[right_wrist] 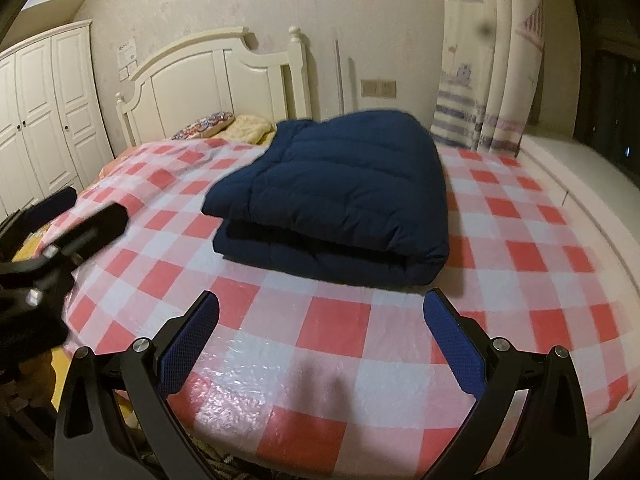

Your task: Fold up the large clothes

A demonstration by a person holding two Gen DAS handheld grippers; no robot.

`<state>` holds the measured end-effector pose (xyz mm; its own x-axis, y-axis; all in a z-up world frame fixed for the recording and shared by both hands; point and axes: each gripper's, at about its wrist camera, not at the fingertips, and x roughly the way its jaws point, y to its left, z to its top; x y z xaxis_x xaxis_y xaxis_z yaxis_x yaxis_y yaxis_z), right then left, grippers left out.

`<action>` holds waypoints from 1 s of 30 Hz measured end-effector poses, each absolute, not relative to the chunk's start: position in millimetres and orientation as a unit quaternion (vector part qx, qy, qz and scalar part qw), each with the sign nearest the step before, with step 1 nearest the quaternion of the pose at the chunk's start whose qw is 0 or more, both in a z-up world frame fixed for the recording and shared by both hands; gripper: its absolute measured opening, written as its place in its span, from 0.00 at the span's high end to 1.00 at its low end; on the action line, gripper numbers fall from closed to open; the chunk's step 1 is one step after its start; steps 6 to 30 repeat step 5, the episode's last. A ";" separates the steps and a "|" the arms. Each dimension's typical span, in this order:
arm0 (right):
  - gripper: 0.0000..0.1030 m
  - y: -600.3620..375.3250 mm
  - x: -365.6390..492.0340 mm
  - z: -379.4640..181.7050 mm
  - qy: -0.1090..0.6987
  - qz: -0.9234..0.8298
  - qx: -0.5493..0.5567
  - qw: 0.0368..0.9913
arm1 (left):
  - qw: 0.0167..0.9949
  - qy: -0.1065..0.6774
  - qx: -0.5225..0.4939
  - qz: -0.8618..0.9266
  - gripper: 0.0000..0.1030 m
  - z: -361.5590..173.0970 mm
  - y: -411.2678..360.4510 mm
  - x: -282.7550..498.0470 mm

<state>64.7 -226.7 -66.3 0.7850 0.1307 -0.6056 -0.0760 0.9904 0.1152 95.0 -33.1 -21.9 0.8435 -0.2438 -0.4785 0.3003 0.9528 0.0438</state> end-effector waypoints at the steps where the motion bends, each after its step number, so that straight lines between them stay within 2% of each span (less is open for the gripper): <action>1: 0.05 -230.1 70.4 -69.6 0.329 0.058 0.047 0.942 | 0.955 0.256 0.054 -0.142 0.02 -23.0 -21.7 112.6; 5: 0.05 -266.7 92.3 -61.1 0.331 0.049 0.063 0.940 | 0.959 0.278 0.039 -0.043 0.02 -21.1 55.3 194.7; 30: 0.05 -266.7 92.3 -61.1 0.331 0.049 0.063 0.940 | 0.959 0.278 0.039 -0.043 0.02 -21.1 55.3 194.7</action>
